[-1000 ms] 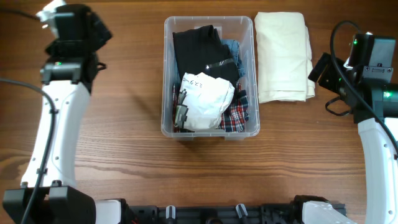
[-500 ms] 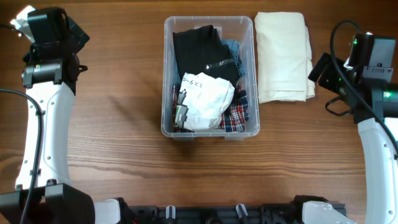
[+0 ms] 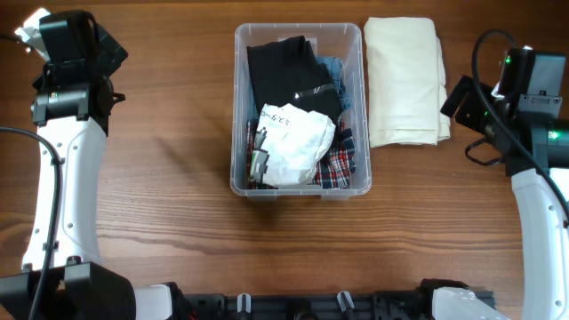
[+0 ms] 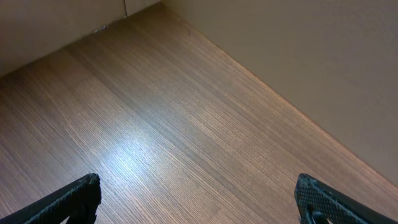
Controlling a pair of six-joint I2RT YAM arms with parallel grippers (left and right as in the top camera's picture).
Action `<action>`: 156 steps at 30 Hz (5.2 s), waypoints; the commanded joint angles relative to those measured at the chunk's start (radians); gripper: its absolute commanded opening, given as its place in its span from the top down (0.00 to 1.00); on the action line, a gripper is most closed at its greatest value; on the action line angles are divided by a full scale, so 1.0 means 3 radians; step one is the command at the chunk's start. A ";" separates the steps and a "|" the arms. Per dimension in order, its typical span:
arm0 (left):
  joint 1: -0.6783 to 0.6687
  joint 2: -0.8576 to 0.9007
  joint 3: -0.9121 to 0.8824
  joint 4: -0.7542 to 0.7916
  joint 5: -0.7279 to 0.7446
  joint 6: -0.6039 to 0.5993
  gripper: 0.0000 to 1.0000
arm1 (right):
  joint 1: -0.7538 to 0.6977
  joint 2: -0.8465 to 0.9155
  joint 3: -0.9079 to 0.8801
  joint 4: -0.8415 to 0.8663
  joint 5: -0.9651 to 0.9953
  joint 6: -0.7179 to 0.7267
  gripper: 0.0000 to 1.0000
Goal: Pack container
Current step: 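Withdraw the left gripper to the upper left of the table, then reach the right gripper to the cream cloth and grasp its edge, then lift the cream cloth with the right gripper and carry it into the bin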
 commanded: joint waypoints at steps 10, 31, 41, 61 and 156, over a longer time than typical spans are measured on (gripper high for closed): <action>0.0013 -0.0001 -0.0017 0.0000 -0.0046 0.0005 0.00 | -0.0005 -0.0015 0.0022 0.0174 0.0032 -0.0041 0.00; 0.0013 0.0000 -0.0017 0.0000 -0.0046 0.0004 0.00 | -0.0144 0.0490 0.0023 0.0212 -0.0501 -0.0324 0.00; 0.0013 0.0000 -0.0017 0.0000 -0.0046 0.0004 0.00 | -0.0768 0.0656 0.0031 0.0516 -0.1310 -0.0683 0.00; 0.0013 0.0000 -0.0017 0.0000 -0.0046 0.0004 0.00 | -0.0819 0.2082 0.0029 0.1575 -0.1760 -0.1459 0.00; 0.0013 -0.0001 -0.0017 0.0000 -0.0046 0.0004 0.00 | 0.1328 0.0861 0.0022 0.2845 -0.2934 -0.0384 0.96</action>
